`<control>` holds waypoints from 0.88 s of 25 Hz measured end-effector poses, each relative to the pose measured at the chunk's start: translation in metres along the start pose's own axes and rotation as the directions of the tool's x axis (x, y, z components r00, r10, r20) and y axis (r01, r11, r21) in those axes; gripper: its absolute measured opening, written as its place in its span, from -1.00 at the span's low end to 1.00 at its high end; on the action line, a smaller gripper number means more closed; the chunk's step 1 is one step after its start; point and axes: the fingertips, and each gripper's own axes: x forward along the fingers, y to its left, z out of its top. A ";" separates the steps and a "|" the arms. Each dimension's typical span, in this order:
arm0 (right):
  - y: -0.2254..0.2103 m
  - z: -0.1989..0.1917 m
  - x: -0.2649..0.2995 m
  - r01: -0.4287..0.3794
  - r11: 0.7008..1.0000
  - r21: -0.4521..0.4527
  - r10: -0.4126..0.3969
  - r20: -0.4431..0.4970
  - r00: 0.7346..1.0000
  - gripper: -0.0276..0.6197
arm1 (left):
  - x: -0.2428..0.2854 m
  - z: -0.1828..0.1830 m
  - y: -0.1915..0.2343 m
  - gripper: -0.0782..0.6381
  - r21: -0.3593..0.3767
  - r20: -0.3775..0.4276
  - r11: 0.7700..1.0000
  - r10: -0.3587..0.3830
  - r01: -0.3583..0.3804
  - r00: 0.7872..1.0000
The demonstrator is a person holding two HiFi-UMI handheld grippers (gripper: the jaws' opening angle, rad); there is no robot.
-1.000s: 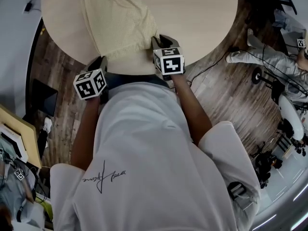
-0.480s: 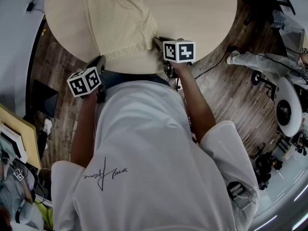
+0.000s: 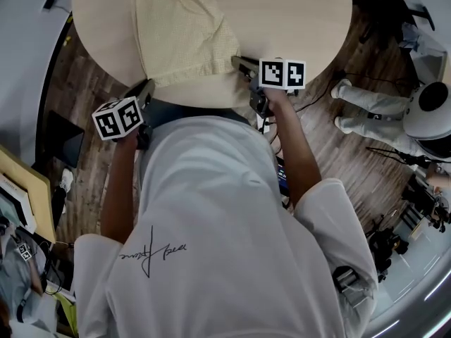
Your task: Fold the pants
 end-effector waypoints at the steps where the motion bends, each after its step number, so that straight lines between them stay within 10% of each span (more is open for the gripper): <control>1: 0.002 0.000 -0.001 -0.015 1.000 0.014 0.015 0.002 1.000 -0.80 | -0.002 0.001 -0.001 -0.54 0.000 -0.001 1.000 -0.010 0.010 1.000; 22: 0.033 -0.008 -0.027 -0.158 0.980 0.119 0.166 -0.065 0.984 -0.80 | -0.029 0.009 -0.011 -0.54 0.001 -0.078 0.988 -0.153 0.153 0.985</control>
